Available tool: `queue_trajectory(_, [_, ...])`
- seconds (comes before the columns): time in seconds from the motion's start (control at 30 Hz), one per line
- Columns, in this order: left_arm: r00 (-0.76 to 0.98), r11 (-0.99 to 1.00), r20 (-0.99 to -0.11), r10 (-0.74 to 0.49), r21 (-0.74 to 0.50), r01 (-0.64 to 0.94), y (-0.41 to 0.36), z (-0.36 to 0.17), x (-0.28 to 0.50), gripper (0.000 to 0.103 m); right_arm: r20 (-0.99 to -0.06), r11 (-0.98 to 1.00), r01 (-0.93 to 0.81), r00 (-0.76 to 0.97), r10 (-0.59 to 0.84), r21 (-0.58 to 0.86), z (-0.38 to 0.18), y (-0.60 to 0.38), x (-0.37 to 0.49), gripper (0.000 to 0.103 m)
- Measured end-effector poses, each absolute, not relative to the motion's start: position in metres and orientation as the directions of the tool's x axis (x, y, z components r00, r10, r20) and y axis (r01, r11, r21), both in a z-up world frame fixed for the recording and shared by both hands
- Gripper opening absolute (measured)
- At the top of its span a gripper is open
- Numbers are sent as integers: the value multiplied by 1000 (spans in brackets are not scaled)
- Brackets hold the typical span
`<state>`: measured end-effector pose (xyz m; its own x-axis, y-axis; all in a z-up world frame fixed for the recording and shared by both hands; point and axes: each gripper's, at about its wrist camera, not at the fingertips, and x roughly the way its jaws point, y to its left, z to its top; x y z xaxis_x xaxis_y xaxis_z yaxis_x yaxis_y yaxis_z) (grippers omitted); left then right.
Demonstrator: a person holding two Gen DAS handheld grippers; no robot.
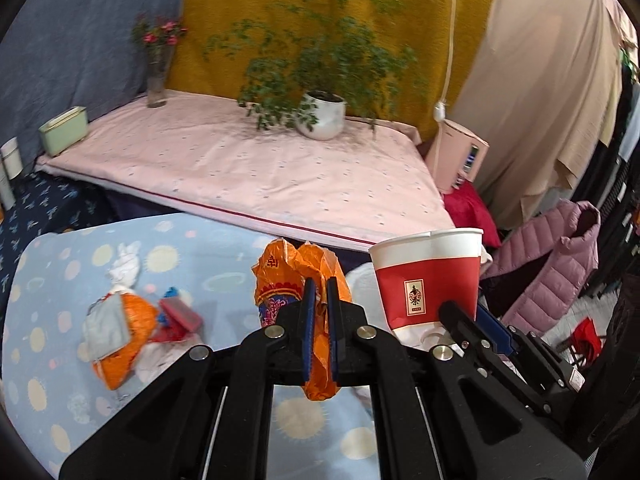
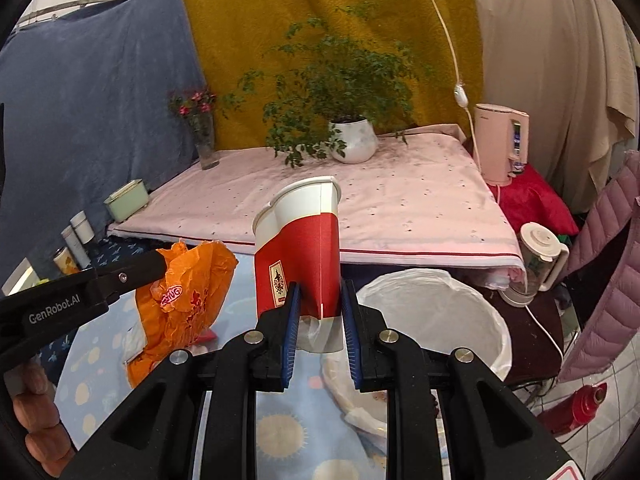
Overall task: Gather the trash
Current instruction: 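Lift the bag and cup over the bin and open both tools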
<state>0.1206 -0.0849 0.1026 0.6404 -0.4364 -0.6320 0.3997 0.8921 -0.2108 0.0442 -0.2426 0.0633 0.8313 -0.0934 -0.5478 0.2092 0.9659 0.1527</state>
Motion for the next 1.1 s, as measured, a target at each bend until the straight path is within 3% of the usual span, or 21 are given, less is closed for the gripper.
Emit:
queue_trajectory(0.43, [533,820,-664,-524,-224,527,-173,84,118,5,-590,916,359,784,-191,180,30,-320,26,20])
queue_trajectory(0.83, [475,788,-685,-552,-242,566,-207,57,126,8,-644,891,413,736,-207,187,-1,-349,32,20])
queue_trajectory(0.9, [474,789,-687,-551,-245,563,-208,55,128,13,-651,892,413,731,-206,182,-4,-348,35,20])
queue_trajectory(0.97, [478,799,-693,-539,-241,551,-207,53,130,42,-655,894,412,727,-207,175,-7,-347,38,22])
queue_trajectory(1.0, [487,806,-692,-533,-239,541,-206,52,131,48,-653,894,413,727,-210,172,-6,-346,38,21])
queue_trajectory(1.1, [502,814,-691,-520,-224,536,-205,51,131,49,-652,896,414,726,-219,160,-6,-343,40,23])
